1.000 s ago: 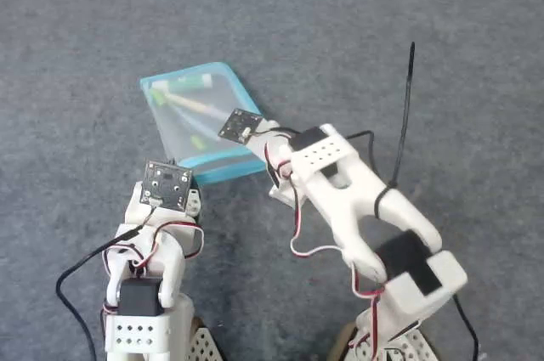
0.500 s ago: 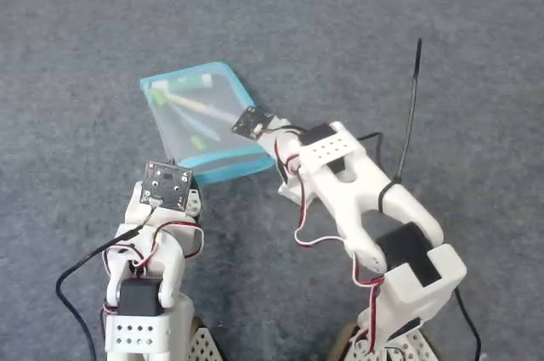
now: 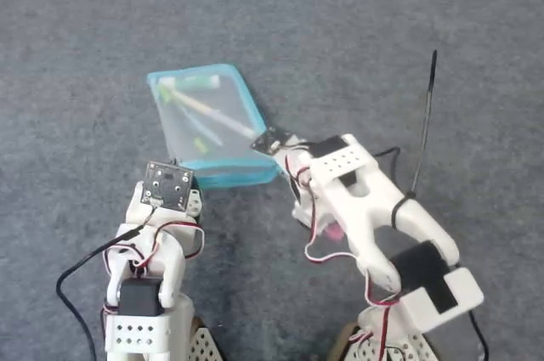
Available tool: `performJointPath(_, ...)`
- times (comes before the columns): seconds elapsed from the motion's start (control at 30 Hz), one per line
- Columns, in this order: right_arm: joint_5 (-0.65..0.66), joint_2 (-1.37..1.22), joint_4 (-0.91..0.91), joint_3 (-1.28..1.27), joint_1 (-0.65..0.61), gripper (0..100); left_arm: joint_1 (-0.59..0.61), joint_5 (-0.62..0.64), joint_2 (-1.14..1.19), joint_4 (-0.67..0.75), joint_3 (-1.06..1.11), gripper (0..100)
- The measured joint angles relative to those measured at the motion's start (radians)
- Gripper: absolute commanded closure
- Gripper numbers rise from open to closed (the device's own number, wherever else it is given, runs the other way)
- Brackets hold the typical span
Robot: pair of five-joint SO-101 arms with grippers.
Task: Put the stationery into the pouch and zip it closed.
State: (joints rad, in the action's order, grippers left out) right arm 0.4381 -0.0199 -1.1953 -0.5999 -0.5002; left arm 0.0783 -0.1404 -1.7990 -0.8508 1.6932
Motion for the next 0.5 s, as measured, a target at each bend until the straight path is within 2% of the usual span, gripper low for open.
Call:
performJointPath(0.17,-0.002,0.104,-0.008,-0.107,0.003,92.4,0.003,0.0,0.0,0.0,0.0,99)
performJointPath(0.37,-0.002,0.341,0.003,-0.276,0.003,81.5,0.003,0.0,0.0,0.0,0.0,99)
performJointPath(0.5,0.012,0.48,0.005,-0.365,0.002,81.2,0.003,0.0,0.0,0.0,0.0,99)
